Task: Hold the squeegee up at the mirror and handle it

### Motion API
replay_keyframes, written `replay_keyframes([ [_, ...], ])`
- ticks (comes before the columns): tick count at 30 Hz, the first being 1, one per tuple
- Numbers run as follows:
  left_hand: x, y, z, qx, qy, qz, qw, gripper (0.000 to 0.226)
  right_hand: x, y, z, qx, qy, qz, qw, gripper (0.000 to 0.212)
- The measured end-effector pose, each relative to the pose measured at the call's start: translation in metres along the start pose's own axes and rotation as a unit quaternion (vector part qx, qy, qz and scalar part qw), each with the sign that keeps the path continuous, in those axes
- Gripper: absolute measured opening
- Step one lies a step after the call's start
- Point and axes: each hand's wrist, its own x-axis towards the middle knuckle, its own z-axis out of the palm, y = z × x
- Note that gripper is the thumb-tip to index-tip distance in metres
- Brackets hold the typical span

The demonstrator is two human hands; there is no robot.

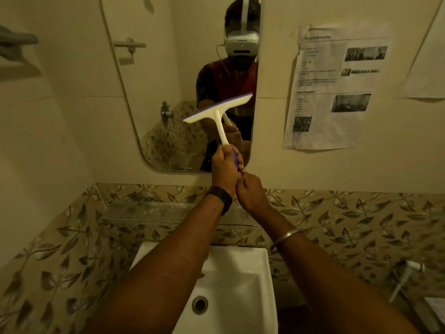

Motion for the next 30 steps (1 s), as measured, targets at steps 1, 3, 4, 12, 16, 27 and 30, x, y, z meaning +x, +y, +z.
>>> replay_keyframes([
  [1, 0.0, -0.004, 0.0, 0.0, 0.0, -0.004, 1.0, 0.036, 0.0, 0.006, 0.002, -0.001, -0.005, 0.005, 1.0, 0.045],
  [3, -0.004, -0.022, 0.0, -0.005, 0.003, -0.02, 1.0, 0.037, -0.006, 0.023, 0.006, -0.006, -0.019, 0.027, 0.999, 0.042],
  [4, -0.007, -0.033, 0.001, -0.013, 0.008, -0.033, 0.999, 0.036, -0.011, 0.033, 0.007, -0.012, -0.027, 0.042, 0.999, 0.041],
  [12, -0.038, -0.084, 0.012, -0.066, 0.039, -0.125, 0.989, 0.036, -0.045, 0.078, -0.015, -0.127, -0.07, 0.07, 0.987, 0.048],
  [16, -0.048, -0.072, 0.006, -0.114, 0.027, -0.122, 0.986, 0.036, -0.051, 0.073, -0.018, -0.156, -0.056, 0.024, 0.986, 0.068],
  [27, 0.01, -0.01, -0.051, -0.218, 0.07, -0.066, 0.971, 0.042, 0.013, -0.027, 0.013, -0.273, -0.077, -0.083, 0.956, 0.042],
  [30, 0.006, -0.032, -0.045, -0.217, 0.07, -0.088, 0.97, 0.039, 0.006, -0.008, 0.009, -0.284, -0.077, -0.071, 0.953, 0.043],
])
